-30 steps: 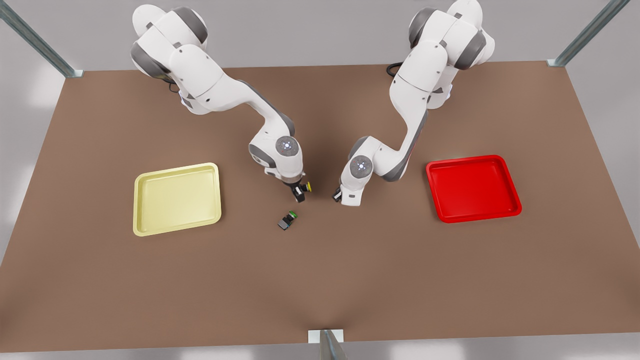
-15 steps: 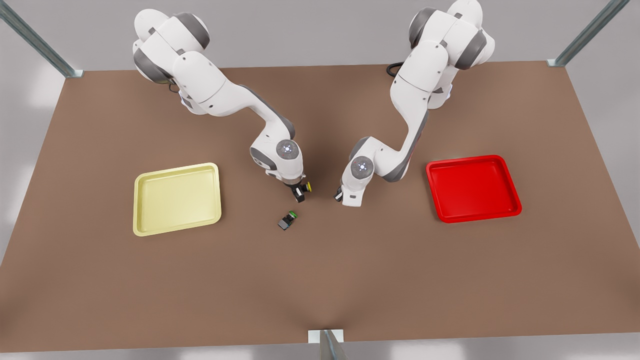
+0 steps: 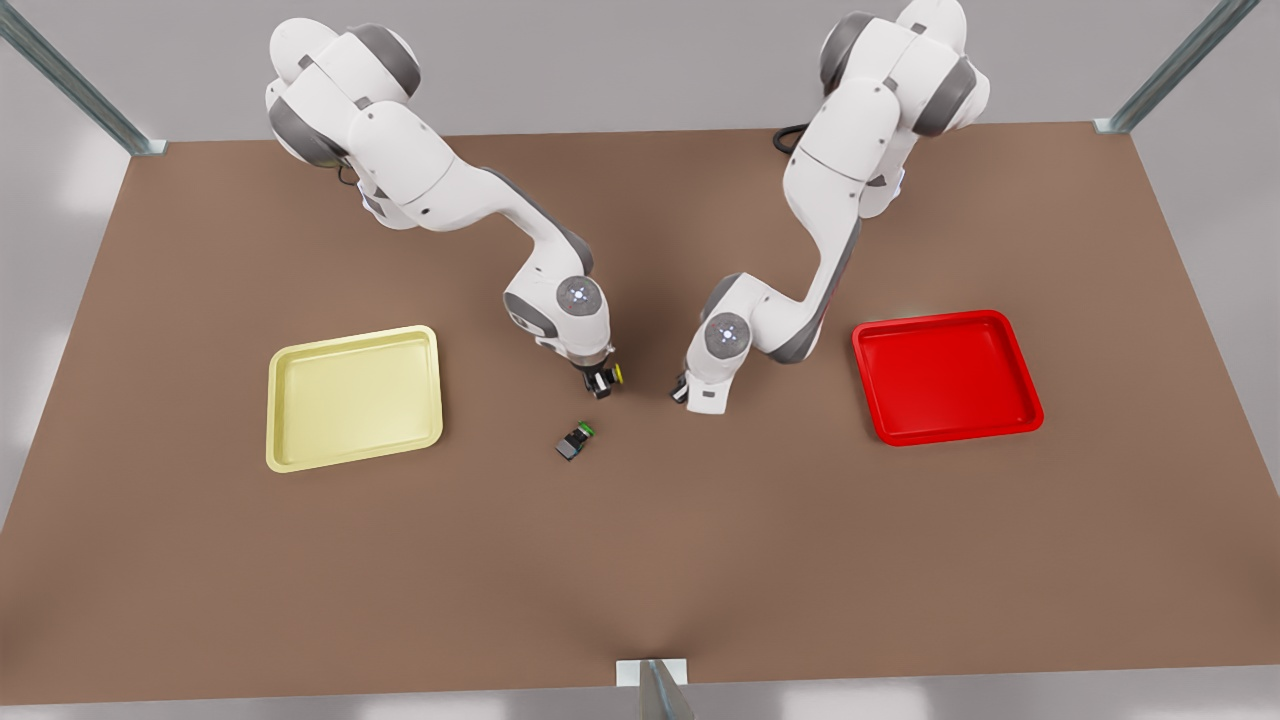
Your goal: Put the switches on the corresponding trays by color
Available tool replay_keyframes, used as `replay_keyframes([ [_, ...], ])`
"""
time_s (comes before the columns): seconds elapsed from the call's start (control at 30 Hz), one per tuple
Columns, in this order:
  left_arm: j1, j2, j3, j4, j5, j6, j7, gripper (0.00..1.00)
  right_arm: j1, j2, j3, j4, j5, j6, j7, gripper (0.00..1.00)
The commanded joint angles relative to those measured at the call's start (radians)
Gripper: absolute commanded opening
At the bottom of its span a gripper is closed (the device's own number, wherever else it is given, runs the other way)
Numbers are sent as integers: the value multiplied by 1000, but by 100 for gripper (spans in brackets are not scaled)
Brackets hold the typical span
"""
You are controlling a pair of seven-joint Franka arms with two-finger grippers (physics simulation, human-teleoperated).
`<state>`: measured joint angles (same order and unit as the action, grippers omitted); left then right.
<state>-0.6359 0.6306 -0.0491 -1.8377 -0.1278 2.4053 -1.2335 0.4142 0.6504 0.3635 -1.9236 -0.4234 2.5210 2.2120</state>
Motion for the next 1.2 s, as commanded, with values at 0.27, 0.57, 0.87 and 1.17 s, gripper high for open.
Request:
replay_keyframes([
  [0.27,-1,-172,190,-103,-1,-166,347,53,2,-2,0,0,-2,-10,-8,47],
  [0.57,4,-267,598,-325,-1,-137,1084,53,-8,-20,-2,2,-2,-11,-24,48],
  [0.87,113,-219,680,-328,-1,-137,1309,100,-118,-138,-2,-86,3,-37,-236,47],
  [1.17,93,-298,663,-284,-3,-189,1290,100,-429,-469,-55,-374,160,-96,-1003,47],
])
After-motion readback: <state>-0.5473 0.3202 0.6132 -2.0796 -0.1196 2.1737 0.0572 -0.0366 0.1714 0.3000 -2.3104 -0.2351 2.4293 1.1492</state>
